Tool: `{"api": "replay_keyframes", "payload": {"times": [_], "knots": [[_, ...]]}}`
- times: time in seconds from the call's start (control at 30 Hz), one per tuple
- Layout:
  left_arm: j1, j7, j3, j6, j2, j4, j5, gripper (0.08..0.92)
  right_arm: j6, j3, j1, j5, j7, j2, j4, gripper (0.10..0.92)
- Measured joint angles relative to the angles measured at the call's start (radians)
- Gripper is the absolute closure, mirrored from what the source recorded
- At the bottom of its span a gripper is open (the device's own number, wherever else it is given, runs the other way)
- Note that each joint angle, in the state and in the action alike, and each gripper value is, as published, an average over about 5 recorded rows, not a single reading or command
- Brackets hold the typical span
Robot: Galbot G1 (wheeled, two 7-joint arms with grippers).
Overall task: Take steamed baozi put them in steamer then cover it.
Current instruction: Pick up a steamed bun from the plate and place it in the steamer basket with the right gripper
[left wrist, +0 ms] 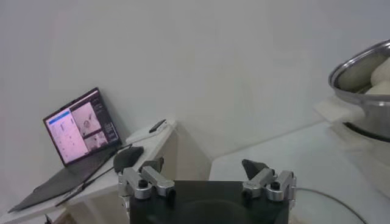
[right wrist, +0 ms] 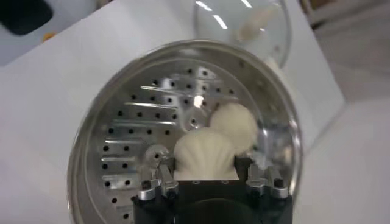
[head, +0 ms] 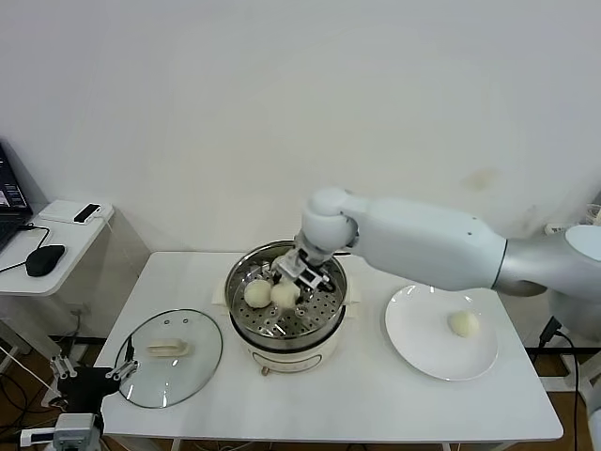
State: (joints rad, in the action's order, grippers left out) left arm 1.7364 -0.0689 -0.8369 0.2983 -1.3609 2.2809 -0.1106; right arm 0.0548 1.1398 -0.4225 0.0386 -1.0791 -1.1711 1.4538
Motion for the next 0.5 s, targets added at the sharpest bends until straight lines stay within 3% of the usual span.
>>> {"api": "replay_keyframes", "payload": {"times": [0.5], "knots": [[0.001,-0.006,-0.005,0.004,-0.006,0.003,0.015,0.177,-0.140,0.041,0.025,0.065,0.013,-0.018,0.021,0.361]]}}
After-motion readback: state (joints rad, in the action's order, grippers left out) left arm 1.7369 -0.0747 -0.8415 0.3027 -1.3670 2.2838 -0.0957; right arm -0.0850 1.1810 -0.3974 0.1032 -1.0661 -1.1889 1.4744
